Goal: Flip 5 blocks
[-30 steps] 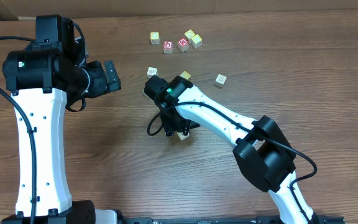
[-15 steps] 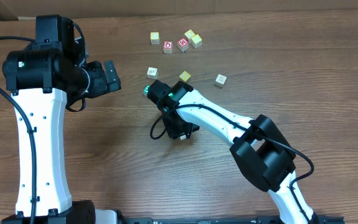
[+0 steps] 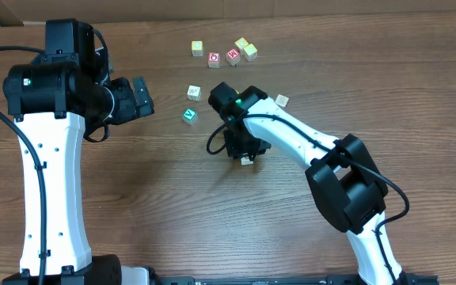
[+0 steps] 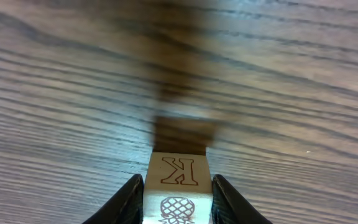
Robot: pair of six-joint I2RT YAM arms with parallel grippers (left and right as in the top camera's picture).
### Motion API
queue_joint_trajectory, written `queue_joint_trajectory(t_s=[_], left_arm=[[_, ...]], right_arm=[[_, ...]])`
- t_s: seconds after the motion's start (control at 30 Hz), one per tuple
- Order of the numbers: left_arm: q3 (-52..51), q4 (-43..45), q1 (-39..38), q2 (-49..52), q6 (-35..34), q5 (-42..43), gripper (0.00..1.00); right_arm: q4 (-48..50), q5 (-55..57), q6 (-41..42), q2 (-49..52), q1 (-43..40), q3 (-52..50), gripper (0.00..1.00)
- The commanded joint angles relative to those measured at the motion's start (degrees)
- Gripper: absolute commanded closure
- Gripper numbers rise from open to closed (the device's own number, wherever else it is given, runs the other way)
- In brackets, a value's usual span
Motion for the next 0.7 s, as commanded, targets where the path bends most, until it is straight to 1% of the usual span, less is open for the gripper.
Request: queue_joint_trajectory(t_s=[0.0,0.03,0.17,0.2,0.23,0.33,0.43,0.47,0.53,0.57,0.67], left_arm=[[0.63,0.09,0.22,0.33,-0.76,-0.42,0.0],[0.63,0.07,0.22,0.33,-0.76,-0.42,0.0],[0.63,0.07,0.22,0.33,-0.76,-0.39,0.0],[0.63,0.09,0.22,0.33,-0.76,-0.42,0.0],[0.63,0.09,0.22,0.33,-0.76,-0.42,0.0],[0.63,0.07,0.22,0.33,-0.76,-0.42,0.0],[0.63,0.09,0.22,0.33,-0.76,-0.42,0.0],[0.63,0.07,0.22,0.33,-0.76,-0.42,0.0],[0.63,0.07,0.22,0.33,-0.76,-0.42,0.0],[0.63,0.07,0.22,0.33,-0.76,-0.42,0.0],[0.63,0.07,0.22,0.33,-0.76,-0.42,0.0]], right_arm=[[0.48,-0.72,0.61,0.02,0.44,-0.02,0.66],[0.5,-0.92,0.61,0.02,0.44,-0.02,0.65],[0.24,-0.94,0.63,0.02,0.44,-0.02,0.53],[0.24,-0.94,0.63,0.02,0.44,0.0,0.48],[0.2,-0.92,0.61,-0.02,0.42,0.13,0.47],[-1.42,-0.9,0.42,-0.22,-0.17,2.58,0.42],[-3.82,-0.9,0.44,-0.87,-1.46,7.43,0.36],[-4.48,-0.9,0.44,-1.16,-2.19,9.27,0.31],[-5.57,-0.92,0.7,-1.4,-4.13,12.79,0.17],[-5.86,-0.92,1.05,-1.4,-5.22,14.25,0.12],[-5.05,-0.92,4.44,-1.38,-9.55,16.09,0.09]])
